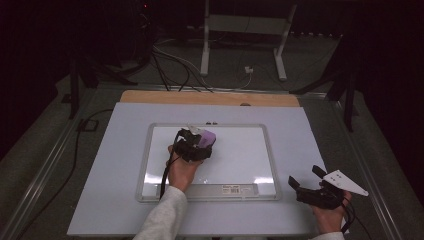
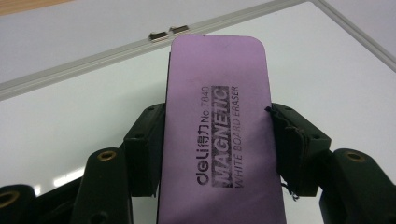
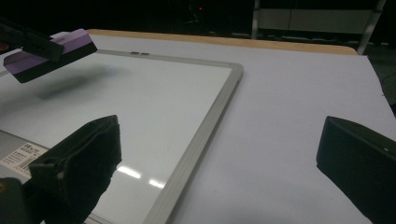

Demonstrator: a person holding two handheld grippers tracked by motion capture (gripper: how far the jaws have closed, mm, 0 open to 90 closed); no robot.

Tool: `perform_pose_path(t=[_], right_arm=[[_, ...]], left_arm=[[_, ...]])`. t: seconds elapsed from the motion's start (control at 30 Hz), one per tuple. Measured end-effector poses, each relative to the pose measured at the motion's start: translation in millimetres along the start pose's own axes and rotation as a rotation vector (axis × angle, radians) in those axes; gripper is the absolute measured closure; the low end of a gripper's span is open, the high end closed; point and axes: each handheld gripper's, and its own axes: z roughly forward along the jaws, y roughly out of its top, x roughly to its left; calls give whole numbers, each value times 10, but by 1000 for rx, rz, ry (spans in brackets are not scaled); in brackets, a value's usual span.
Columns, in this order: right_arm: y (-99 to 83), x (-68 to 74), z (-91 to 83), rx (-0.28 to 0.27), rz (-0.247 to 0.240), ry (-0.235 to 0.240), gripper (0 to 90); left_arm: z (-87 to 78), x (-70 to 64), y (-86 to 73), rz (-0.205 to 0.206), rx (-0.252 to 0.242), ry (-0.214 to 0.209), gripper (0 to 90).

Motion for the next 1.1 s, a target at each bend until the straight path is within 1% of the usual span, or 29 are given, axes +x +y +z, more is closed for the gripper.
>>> perform_pose_path(t=[0.23,0.4,0.43,0.5,0.63,0.77,0.9,0.97,1.1], right_arm=[[-5,-3,10,4,-1,-2,1],[-5,2,3,4,0,1,1],[-6,1,4,5,0,0,1],[-6,4,9,7,-2,2,1],[-7,13,14,8,-5,3,1],[-7,14,14,9,-5,4,1],[-9,7,16,9,-3,3,1],[-9,7,17,9,-3,4,1],[-8,12,17,11,-5,4,1]], left_arm=[[-45,181,-47,-32,1,29,418],[-56,353,-67,-63,9,60,418],[-52,393,-70,-75,11,67,418],[-41,468,-81,-92,16,85,418],[16,615,-104,-105,40,132,418],[58,781,-135,-150,50,176,418],[88,904,-167,-181,66,201,418],[105,958,-178,-190,73,219,418],[134,1033,-200,-201,79,240,418]])
